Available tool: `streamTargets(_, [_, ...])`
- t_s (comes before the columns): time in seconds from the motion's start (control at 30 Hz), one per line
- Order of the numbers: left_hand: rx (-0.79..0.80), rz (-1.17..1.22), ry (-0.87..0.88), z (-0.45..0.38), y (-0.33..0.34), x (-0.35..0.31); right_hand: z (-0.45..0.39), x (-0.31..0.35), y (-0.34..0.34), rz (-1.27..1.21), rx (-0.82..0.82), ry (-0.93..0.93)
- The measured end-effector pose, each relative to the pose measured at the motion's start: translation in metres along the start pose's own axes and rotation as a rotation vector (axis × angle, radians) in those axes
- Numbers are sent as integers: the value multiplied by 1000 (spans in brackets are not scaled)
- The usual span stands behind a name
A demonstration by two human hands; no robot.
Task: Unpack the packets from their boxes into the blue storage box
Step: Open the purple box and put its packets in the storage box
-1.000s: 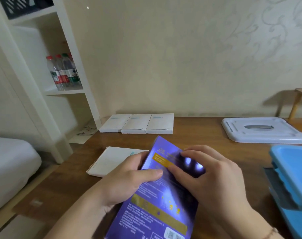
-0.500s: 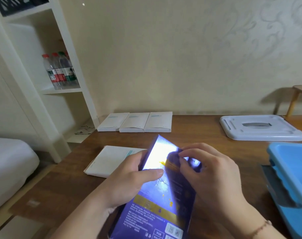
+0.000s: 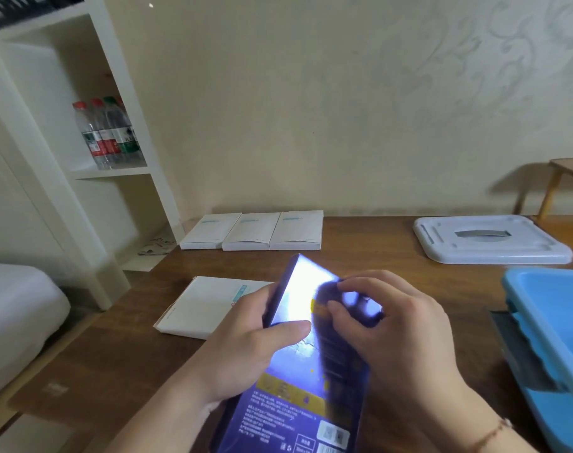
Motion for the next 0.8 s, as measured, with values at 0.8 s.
streamTargets(0.8, [82,214,-209,1,-7,-6,-5,-17,-5,-320,361,-54])
Point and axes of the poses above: each hand's wrist, its own z-axis away from the middle knuckle, its own y-axis out of the palm, x = y × z, the point moved 2 cm from there along -z, towards the middle knuckle, and after that the axes turned 7 degrees about -z, right-handed, at the moved point
